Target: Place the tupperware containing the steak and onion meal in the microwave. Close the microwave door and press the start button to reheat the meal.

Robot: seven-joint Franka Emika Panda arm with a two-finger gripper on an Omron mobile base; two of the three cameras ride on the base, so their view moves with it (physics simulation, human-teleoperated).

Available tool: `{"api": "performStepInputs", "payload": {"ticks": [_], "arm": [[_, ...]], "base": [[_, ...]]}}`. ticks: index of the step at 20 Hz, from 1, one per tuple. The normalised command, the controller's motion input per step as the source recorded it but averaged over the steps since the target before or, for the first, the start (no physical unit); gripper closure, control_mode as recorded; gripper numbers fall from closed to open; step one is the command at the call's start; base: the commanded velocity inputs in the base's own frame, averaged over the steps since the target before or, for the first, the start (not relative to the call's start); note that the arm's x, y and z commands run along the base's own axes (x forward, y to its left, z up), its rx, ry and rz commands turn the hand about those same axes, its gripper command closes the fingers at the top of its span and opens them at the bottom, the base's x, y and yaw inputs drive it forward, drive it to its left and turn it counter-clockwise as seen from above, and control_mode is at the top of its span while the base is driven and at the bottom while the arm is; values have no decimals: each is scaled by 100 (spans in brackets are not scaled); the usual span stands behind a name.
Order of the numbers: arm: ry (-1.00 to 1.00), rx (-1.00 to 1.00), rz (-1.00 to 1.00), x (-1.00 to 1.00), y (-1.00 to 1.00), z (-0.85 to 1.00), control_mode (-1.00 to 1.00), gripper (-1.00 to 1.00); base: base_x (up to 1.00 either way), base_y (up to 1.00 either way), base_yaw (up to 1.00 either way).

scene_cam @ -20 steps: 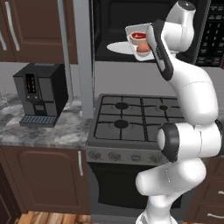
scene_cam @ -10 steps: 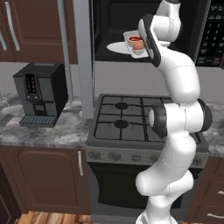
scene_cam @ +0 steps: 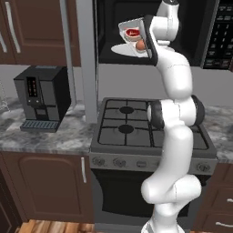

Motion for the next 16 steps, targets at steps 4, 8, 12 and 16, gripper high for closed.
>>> {"api": "performStepInputs", "payload": {"ticks": [4,8,12,16], "arm": [[-3,0,-1,49,0,-16,-100,-100],[-28,0,-8,-26,-5,-20,-100,-100],[-67,-1,-17,-42,-5,-56,-100,-100],[-74,-4,-19,-48,-1,-100,-100,-100]], "base": [[0,0,0],[0,0,0],[0,0,0],[0,0,0]]}}
